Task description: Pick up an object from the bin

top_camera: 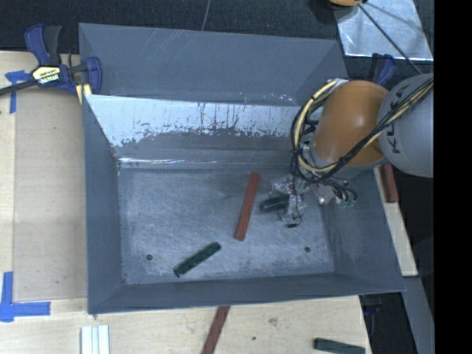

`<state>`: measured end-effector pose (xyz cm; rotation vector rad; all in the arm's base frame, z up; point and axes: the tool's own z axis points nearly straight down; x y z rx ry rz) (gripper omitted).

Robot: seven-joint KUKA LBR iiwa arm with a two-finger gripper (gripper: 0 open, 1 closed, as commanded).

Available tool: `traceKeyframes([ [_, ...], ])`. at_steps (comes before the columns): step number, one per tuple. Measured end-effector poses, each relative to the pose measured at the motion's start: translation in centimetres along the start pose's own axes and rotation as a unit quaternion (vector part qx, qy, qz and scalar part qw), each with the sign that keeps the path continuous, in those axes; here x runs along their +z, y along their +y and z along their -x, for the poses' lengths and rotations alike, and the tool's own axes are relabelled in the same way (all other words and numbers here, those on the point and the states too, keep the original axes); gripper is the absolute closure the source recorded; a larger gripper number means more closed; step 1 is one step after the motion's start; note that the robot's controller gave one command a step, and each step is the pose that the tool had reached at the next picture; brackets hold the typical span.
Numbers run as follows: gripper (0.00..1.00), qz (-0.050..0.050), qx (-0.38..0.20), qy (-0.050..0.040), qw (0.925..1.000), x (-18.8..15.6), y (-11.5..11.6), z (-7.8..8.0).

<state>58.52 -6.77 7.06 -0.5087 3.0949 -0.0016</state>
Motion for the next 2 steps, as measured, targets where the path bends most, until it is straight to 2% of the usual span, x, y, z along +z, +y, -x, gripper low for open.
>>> traceKeyframes([
  [1, 1.00, 0.000, 0.000, 0.0000, 1.0000, 0.0, 0.0, 0.0],
  [2, 1.00, 0.000, -0.018, 0.0005, 0.9998, -14.1, 3.3, -0.2],
])
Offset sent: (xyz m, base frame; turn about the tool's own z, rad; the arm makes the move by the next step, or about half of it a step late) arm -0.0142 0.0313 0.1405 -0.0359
